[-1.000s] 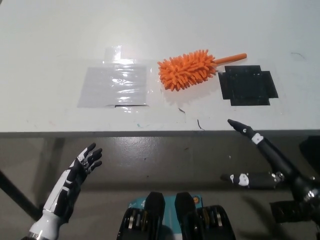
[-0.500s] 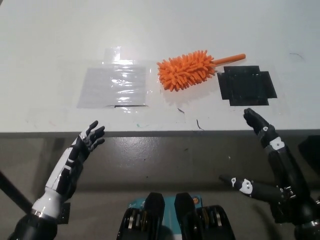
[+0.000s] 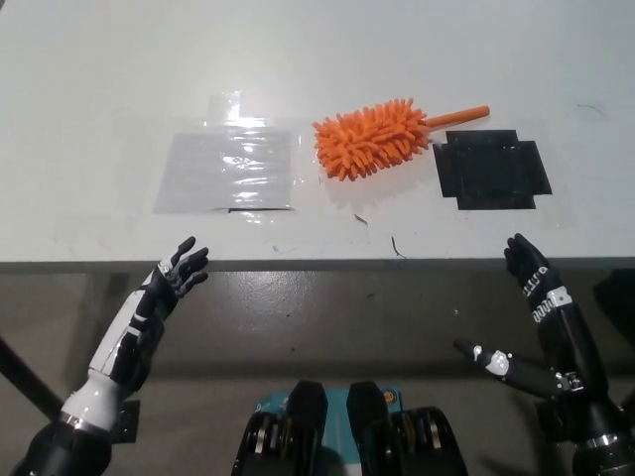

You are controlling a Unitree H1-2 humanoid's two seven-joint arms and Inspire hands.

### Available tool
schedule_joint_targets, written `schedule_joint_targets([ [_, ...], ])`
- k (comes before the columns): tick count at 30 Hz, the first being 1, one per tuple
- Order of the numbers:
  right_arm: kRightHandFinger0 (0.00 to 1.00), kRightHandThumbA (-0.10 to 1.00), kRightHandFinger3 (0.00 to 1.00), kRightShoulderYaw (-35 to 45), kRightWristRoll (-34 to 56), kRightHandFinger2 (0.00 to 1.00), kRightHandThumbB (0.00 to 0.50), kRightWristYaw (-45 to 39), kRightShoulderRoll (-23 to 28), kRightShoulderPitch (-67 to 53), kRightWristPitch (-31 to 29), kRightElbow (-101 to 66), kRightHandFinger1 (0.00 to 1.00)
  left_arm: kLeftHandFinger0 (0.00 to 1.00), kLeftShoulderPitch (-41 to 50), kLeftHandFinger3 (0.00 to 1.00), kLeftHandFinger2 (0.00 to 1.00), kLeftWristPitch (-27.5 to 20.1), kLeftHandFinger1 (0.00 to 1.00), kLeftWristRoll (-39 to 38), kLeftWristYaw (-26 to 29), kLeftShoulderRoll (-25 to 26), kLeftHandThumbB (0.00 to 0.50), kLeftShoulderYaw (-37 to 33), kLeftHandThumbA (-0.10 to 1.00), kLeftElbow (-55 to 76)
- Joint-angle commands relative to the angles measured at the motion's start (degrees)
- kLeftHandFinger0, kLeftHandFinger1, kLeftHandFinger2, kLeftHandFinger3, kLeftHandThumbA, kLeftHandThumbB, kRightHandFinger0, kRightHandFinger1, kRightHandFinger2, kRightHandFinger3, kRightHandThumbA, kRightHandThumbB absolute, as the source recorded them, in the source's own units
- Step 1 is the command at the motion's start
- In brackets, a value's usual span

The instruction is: The robot uses it right hand to pick up an extended orange duster kept in the middle of the desk and presses its handle against the desk to collapse it

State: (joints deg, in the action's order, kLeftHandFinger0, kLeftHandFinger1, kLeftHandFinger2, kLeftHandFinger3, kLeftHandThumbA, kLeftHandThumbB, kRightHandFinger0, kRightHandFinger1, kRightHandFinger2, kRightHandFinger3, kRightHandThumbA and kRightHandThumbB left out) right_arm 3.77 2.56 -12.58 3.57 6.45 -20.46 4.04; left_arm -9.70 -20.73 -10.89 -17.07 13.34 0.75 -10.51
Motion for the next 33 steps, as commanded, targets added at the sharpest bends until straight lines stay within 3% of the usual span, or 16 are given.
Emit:
schedule_joint_targets([
  [1,1.00,1.00,1.00,-0.18,2.78,1.00,0.077,0.40,0.54,2.11,-1.22,-0.32,1.00,1.00,-1.53,1.00,1.00,-2.48,1.00,-0.62,-1.18,1.23,0.240,0.31,1.00,0.25],
  [3,1.00,1.00,1.00,-0.52,2.46,1.00,0.100,0.34,0.69,2.50,-0.16,-0.44,1.00,1.00,-1.51,1.00,1.00,-2.13,1.00,-0.86,-1.58,1.45,0.242,0.33,1.00,0.13],
  [7,1.00,1.00,1.00,-0.66,2.54,1.00,0.100,0.44,0.79,2.52,-0.16,-0.41,1.00,1.00,-1.51,1.00,1.00,-2.10,1.00,-0.91,-1.66,1.43,0.241,0.37,1.00,0.11],
  [8,1.00,1.00,1.00,-0.83,1.98,1.00,0.143,0.60,0.82,2.47,0.39,-0.75,1.00,1.00,-1.53,1.00,1.00,-2.13,1.00,-1.00,-1.84,1.47,0.241,0.31,1.00,-0.25],
  [10,1.00,1.00,1.00,-1.01,1.75,1.00,0.166,0.63,0.94,2.63,0.87,-0.84,1.00,1.00,-1.69,1.00,1.00,-1.94,1.00,-0.97,-1.90,1.61,0.229,0.29,1.00,-0.52],
  [13,1.00,1.00,1.00,-1.10,1.76,1.00,0.167,0.70,1.00,2.63,0.95,-0.88,1.00,1.00,-1.71,1.00,1.00,-1.96,1.00,-0.95,-1.94,1.60,0.228,0.32,1.00,-0.58],
  [20,1.00,1.00,1.00,-2.22,-0.05,1.00,0.232,0.75,1.71,3.54,1.95,-0.74,1.00,1.00,-1.92,1.00,1.00,-1.88,1.00,-0.05,-1.32,1.46,0.230,0.57,1.00,-2.31],
  [31,1.00,1.00,1.00,-3.11,0.28,1.00,0.258,0.60,2.11,4.32,2.87,0.10,1.00,1.00,-1.66,1.00,1.00,-1.37,1.00,-0.56,-1.33,1.27,0.222,0.72,1.00,-2.37],
  [33,1.00,1.00,1.00,-3.24,0.35,1.00,0.233,0.55,2.15,4.46,2.32,0.47,1.00,1.00,-1.53,1.00,1.00,-1.14,1.00,-0.09,-0.99,1.26,0.232,0.72,1.00,-2.14],
])
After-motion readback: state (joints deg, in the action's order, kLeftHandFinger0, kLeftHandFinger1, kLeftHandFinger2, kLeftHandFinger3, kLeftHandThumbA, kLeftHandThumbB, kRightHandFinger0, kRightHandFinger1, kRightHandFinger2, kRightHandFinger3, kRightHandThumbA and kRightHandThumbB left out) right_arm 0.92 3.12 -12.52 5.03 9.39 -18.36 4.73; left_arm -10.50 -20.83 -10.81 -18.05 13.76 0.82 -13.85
